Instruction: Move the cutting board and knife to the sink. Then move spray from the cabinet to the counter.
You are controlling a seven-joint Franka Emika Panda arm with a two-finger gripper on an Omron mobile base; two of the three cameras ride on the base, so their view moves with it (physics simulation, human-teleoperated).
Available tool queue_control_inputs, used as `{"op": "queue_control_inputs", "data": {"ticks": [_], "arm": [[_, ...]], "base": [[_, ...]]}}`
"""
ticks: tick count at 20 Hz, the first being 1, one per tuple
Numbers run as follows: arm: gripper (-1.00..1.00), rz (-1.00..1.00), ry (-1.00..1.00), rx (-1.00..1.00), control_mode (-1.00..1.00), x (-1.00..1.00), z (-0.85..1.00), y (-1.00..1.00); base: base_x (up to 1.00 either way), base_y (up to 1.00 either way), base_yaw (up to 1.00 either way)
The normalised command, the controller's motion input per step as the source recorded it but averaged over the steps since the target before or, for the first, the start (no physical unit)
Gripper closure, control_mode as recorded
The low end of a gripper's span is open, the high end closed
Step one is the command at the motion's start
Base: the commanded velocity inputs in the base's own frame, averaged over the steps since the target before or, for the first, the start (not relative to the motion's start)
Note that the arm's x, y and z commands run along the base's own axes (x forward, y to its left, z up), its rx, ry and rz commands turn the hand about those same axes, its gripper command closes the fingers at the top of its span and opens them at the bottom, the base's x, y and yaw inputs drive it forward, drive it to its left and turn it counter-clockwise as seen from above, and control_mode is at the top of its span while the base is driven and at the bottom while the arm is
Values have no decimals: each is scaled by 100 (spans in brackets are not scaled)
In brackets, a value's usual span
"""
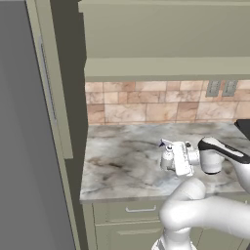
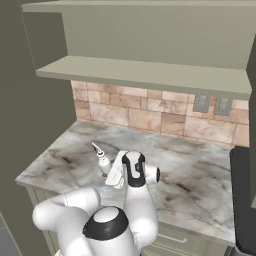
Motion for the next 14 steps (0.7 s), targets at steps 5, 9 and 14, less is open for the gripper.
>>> {"op": "queue_control_inputs", "data": {"ticks": [5, 9, 14], "arm": [[100, 2, 0, 0, -100, 0, -12, 0], [100, 4, 0, 0, -100, 0, -11, 0], [100, 6, 0, 0, -100, 0, -9, -1]], "base": [[0, 0, 0], [0, 0, 0], [0, 0, 0]]}}
